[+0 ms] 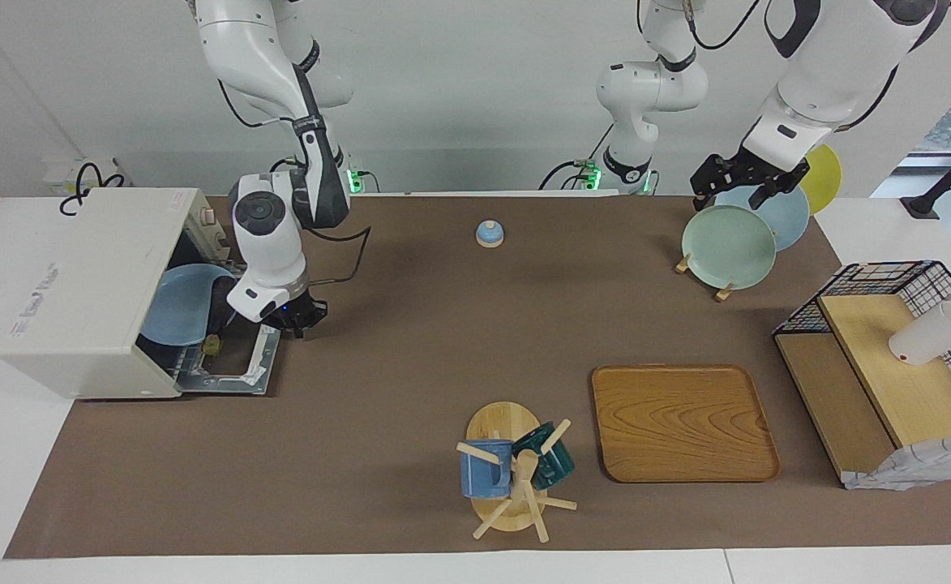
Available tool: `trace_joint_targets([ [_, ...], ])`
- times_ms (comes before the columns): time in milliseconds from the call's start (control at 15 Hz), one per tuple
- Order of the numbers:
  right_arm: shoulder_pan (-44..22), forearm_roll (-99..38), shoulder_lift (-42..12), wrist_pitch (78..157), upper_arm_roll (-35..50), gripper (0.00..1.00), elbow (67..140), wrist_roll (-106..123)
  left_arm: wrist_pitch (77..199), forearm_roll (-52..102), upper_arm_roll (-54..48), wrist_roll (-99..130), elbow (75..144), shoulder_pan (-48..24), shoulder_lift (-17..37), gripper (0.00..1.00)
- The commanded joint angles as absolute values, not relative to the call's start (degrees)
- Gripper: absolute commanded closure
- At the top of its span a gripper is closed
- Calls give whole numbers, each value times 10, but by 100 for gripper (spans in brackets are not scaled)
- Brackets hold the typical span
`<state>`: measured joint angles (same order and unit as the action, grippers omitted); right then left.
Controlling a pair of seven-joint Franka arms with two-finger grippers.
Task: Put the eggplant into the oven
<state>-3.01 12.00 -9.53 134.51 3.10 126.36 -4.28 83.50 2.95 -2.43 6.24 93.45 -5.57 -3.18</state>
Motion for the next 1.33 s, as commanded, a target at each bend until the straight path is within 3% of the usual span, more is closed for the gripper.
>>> trace_joint_targets([
  [0,-25,154,-93,1356,33,100,1268,-48,825,18,-21,60,927,-57,-33,0],
  [1000,-11,171,-91,1383,33,100,1289,-48,825,18,-21,60,927,-57,-33,0],
  [1267,-16,244,-93,1361,33,100,1267,-47,825,18,-21,60,927,-57,-33,0],
])
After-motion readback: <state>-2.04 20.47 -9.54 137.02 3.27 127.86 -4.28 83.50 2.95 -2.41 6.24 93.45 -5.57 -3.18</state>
